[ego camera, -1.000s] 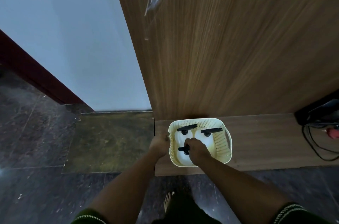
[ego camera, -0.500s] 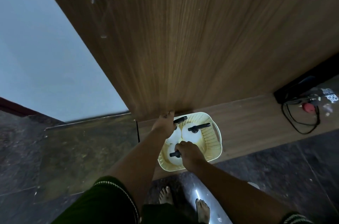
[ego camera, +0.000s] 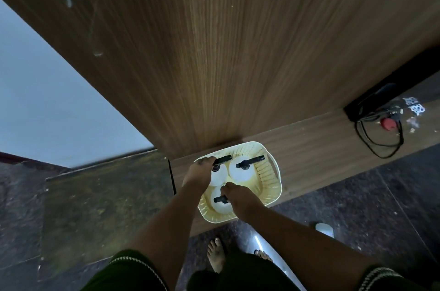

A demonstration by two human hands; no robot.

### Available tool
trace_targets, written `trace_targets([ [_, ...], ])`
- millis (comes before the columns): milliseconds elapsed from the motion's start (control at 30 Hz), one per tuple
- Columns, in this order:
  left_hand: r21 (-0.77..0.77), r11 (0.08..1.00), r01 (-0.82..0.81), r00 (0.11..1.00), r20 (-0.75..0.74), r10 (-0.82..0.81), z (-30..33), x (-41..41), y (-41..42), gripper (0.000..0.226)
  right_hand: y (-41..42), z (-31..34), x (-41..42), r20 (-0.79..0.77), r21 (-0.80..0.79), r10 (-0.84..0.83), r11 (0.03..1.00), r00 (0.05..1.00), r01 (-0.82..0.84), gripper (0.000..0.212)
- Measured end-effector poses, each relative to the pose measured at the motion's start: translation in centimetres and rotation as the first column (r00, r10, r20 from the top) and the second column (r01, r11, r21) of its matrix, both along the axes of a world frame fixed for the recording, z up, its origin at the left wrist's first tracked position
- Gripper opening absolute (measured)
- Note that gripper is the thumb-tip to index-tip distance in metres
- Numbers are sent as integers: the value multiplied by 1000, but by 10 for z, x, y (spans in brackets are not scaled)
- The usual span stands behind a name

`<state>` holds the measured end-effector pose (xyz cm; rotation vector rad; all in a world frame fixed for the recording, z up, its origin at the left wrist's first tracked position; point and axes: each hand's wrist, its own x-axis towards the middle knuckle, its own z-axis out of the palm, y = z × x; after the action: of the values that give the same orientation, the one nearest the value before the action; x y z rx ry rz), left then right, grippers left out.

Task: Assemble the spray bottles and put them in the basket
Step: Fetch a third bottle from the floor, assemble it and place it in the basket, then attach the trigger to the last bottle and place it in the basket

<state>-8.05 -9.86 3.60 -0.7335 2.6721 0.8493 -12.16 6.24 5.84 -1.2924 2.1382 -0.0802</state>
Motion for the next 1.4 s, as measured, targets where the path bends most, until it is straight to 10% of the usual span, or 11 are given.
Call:
trace_targets([
  [567, -82, 993, 89, 995, 57, -84, 7, -10, -1, 38, 16, -9, -11, -107, -3, 11, 1000, 994, -12, 45],
  [933, -231, 966, 115, 993, 22, -113, 20, -8, 7, 59, 45, 8, -25, -123, -181, -391, 913, 912, 367, 44],
  [1400, -217, 927, 305, 884, -297, -360, 64, -45, 158, 39, 202, 16, -39, 114, -229, -924, 332, 364, 915, 35],
])
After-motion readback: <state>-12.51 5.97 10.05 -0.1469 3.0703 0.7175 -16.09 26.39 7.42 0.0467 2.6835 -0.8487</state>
